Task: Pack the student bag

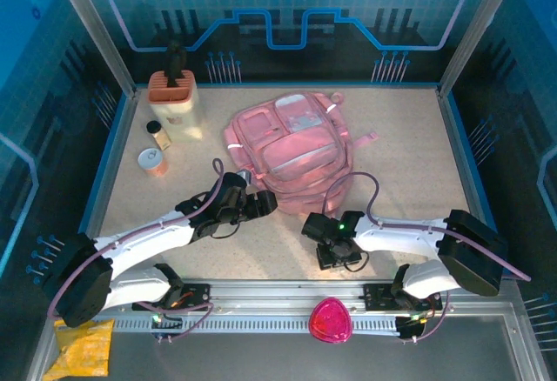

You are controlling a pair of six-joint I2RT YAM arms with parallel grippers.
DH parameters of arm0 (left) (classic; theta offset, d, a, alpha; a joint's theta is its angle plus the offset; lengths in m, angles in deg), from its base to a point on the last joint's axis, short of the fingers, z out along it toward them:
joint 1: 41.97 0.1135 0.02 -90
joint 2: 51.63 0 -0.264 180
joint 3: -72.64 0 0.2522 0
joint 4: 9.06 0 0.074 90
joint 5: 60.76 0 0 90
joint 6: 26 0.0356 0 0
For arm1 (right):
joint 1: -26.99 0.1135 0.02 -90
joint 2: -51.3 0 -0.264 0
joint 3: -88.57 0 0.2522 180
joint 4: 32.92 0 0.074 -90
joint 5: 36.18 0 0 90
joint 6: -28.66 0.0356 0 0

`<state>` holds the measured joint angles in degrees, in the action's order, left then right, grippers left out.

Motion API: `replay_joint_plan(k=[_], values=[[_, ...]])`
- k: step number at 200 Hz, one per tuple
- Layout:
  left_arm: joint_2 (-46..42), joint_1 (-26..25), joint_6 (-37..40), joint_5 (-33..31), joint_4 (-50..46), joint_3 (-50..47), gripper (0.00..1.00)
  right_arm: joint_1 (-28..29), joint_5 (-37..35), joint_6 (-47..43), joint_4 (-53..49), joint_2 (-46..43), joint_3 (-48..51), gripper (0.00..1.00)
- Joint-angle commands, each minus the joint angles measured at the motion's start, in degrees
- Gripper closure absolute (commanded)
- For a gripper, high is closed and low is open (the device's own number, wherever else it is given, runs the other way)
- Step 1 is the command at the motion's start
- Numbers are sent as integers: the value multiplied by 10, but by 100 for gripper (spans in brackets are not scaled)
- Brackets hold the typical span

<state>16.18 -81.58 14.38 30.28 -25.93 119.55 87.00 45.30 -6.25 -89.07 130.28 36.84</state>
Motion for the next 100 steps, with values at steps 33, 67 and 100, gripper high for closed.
replay_joint_plan(k=[33, 67, 100], values=[[-9, -5, 2, -10, -12, 2, 22, 4, -37, 3, -10, -11, 4, 62], [-6, -5, 27, -21, -28, 21, 20, -9, -37, -5, -7, -43, 16, 65], [17, -4, 105, -35, -74, 84, 17, -32, -38, -12, -31, -93, 22, 67]])
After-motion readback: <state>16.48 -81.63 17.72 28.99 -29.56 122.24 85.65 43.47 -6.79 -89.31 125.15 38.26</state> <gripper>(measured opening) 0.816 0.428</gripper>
